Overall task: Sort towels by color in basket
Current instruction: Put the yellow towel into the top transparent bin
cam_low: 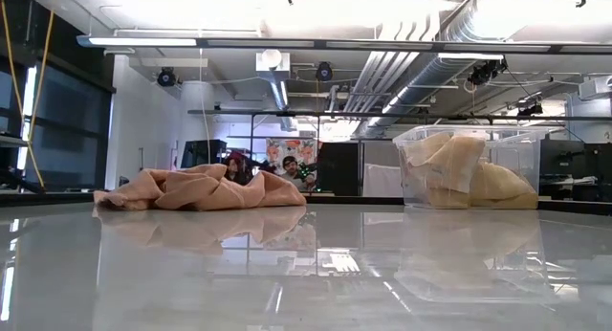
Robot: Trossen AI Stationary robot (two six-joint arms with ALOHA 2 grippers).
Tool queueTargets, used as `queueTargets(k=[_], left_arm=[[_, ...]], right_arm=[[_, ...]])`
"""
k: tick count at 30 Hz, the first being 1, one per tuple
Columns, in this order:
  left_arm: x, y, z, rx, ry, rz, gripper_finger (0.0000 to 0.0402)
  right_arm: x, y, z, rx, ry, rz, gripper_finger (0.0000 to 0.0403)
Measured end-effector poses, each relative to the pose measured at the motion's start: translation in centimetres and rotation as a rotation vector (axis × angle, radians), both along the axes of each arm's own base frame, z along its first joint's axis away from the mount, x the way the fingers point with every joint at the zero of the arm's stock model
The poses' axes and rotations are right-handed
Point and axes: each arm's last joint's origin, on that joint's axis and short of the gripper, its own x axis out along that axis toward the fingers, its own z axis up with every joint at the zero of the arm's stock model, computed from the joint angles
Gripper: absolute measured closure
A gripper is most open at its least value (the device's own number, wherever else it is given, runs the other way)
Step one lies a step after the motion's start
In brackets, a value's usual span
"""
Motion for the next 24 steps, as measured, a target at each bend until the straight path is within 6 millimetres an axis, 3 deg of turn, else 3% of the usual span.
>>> queueTargets(k=[4, 8, 15, 19, 24], left_arm=[[-2.0, -2.3, -1.3, -0.073, 0.043, 0.077, 0.0349], [-3.2, -4.1, -2.9, -0.121, 0.038, 0.096, 0.0285], [-3.7, -4.5, -7.7, 0.077, 0.015, 0.030, 0.0178], [-2.6, -4.4, -10.8, 0.164, 0.022, -0.051, 0.0164], [-0.7, -4.2, -14.1, 0.263, 0.094, -0.163, 0.0177]], right_arm=[[0.0, 0.0, -0.9, -0.012, 0.012, 0.050, 0.0265], [-0.5, 0.8, -1.8, -0.003, 0.049, 0.098, 0.0265], [-1.6, 2.5, -2.5, 0.031, 0.074, 0.135, 0.0265], [-1.9, 3.2, -2.5, 0.029, 0.074, 0.158, 0.0265], [-2.1, 3.4, -2.6, 0.026, 0.078, 0.164, 0.0265]])
